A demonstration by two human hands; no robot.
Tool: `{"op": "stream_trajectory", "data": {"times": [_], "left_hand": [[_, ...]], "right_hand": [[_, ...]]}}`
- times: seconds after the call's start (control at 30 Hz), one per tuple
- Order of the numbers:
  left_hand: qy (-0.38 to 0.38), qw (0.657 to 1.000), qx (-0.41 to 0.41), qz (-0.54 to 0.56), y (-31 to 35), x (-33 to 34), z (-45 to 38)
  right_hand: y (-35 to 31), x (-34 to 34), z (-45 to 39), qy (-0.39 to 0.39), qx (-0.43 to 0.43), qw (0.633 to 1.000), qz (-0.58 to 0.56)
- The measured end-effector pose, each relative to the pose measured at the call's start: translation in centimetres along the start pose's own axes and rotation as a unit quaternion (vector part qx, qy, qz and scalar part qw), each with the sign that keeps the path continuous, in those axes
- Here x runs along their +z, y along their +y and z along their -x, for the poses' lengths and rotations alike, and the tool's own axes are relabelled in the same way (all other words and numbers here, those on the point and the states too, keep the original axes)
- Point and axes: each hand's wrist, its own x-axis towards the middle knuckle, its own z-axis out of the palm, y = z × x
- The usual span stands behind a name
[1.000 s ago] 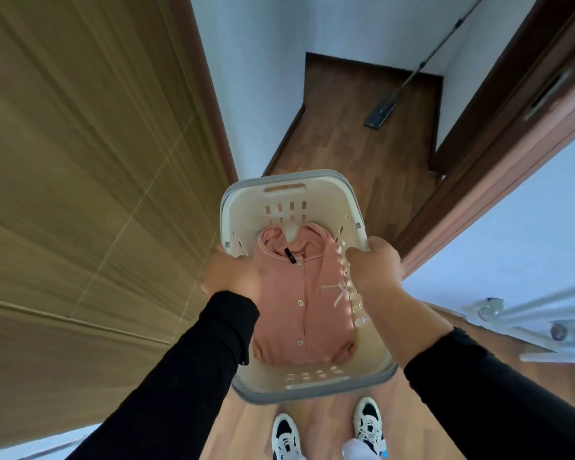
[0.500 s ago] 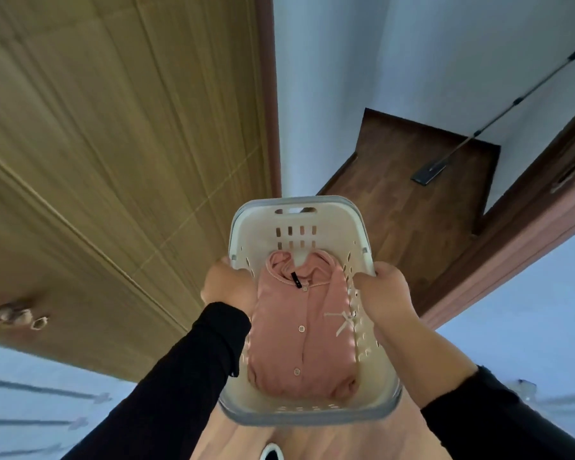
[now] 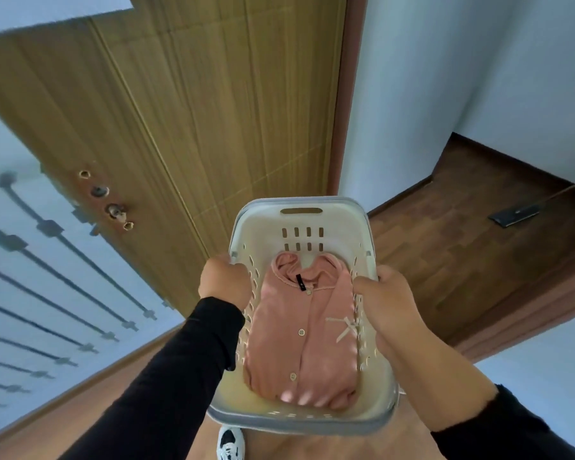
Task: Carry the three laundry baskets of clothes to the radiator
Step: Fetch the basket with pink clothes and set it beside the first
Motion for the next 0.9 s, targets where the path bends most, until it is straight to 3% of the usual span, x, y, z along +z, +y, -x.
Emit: {"op": "stream_trajectory", "data": {"times": [0.27, 0.43, 0.9], "left_hand": [[0.079, 0.997, -0.015, -0.013, -4.0, -6.7, 1.9], [0.106, 0.994, -0.028, -0.017, -6.7, -10.7, 2.0], [0.171, 0.984, -0.058, -0.008, -21.6, -32.1, 6.5]], "right_hand": [[-1.0, 4.4, 3.7, -0.088, -0.009, 0.996, -0.004], [-0.5, 8.2, 5.7, -0.104, -0.030, 0.994, 0.021], [1.2, 24.9, 22.0, -0.172, -0.076, 0.980, 0.061]]}}
